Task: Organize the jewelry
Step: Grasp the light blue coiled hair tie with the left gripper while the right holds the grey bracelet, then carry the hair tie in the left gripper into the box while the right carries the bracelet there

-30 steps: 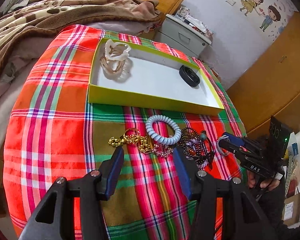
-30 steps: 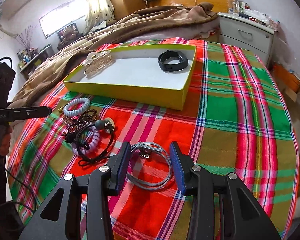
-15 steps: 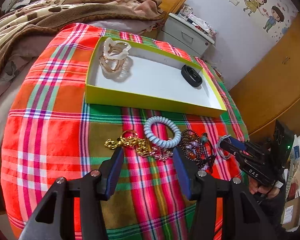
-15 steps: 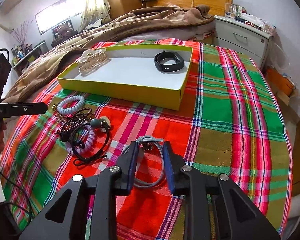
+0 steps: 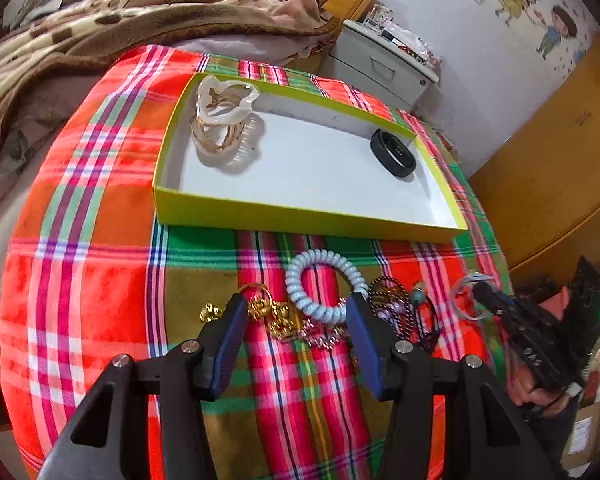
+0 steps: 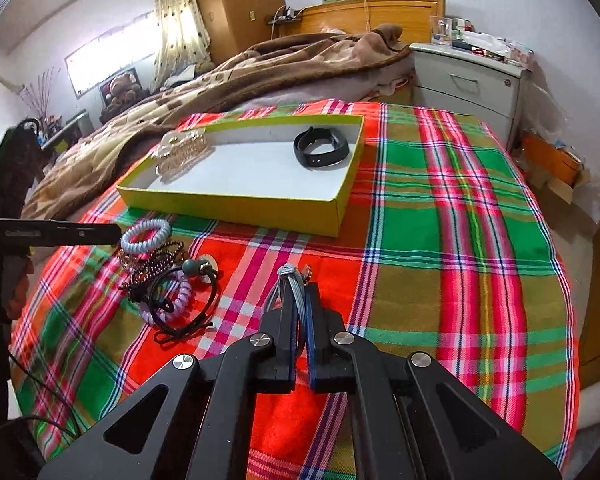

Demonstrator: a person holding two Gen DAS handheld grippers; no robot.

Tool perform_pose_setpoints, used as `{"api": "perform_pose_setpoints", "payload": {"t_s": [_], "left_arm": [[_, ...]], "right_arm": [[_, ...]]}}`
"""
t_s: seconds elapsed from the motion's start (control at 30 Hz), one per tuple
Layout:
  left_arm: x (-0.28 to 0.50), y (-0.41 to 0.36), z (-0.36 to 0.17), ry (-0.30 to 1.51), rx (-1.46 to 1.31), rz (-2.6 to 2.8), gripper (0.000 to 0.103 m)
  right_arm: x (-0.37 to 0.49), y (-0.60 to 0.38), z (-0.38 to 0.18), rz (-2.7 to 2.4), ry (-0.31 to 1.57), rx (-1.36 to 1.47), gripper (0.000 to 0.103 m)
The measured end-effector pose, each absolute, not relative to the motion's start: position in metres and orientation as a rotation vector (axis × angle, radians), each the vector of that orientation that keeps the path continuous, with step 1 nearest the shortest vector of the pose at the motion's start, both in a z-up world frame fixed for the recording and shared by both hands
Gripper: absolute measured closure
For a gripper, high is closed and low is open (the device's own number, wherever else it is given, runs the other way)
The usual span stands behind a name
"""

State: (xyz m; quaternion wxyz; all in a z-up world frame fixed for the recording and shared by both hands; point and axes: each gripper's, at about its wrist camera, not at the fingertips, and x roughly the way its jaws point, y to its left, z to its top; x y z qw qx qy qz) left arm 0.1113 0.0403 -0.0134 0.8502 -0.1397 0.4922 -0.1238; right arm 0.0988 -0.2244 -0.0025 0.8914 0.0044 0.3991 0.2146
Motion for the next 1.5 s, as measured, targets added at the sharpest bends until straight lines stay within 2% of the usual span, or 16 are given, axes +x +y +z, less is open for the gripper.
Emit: {"api": "perform_pose_setpoints", "payload": {"t_s": [0.73,0.97,1.3,1.5], "left_arm": [[0.142,0.002,-0.021,1.069,0.068,-0.188,0.053],[0.147,-0.009,-0.023,1.074,0.124,-0.224,0.064],[0.148,-0.011,-0.021,1.065,0.118,-0.265,0.091],[0.147,-0.005,-0.018,1.054,0.078,-0.259,0.093]], "right_arm": [[0.097,-0.228,0.009,0.441,0.794,0.076,0.100],[0.099,-0.225,0.009,0.446,0.796,0.078,0.100],[0.101,-0.225,0.008,0.442,0.801,0.084,0.100],[0.099,-0.224,0.010,0.444,0.796,0.084,0.100]]}}
